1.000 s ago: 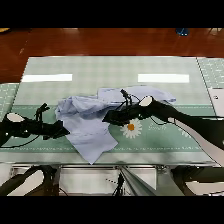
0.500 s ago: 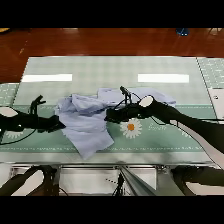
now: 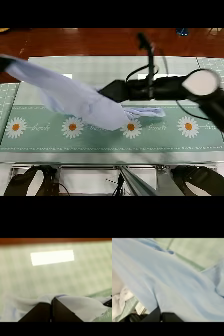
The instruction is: Fold the shirts.
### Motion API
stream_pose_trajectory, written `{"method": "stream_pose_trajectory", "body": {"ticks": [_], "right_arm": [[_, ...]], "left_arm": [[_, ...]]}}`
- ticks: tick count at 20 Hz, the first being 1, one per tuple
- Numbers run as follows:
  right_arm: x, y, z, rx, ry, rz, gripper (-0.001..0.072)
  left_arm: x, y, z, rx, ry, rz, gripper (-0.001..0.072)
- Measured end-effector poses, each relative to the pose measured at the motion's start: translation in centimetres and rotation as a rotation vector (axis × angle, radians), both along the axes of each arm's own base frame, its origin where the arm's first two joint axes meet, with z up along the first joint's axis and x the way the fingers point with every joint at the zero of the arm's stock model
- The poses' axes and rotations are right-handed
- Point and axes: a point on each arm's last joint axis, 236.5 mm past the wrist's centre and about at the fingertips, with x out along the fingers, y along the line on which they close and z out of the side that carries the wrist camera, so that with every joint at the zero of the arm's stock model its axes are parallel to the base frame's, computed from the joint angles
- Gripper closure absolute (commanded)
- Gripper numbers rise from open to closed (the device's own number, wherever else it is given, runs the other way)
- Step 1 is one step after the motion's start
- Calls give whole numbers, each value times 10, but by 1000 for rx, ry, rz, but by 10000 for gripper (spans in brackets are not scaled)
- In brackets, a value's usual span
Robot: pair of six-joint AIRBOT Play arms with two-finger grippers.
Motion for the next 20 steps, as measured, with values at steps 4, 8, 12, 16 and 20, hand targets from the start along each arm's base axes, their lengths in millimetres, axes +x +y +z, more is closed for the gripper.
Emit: {"method": "stream_pose_trajectory", "body": {"ticks": [4,8,12,16,20], "right_arm": [[-14,-29,84,3,-154,-40,692],[-27,-58,123,-76,-254,-80,692],[-28,-80,132,-163,-297,-128,692],[-10,-94,120,-254,-311,-189,692],[27,-91,79,-372,-259,-204,692]], "left_arm": [[-61,-18,104,38,-279,7,688],[-96,-29,135,66,-367,-1,688],[-104,-30,130,92,-342,-7,688],[-94,-25,109,91,-261,2,688],[-64,-14,58,53,-99,11,688]]}}
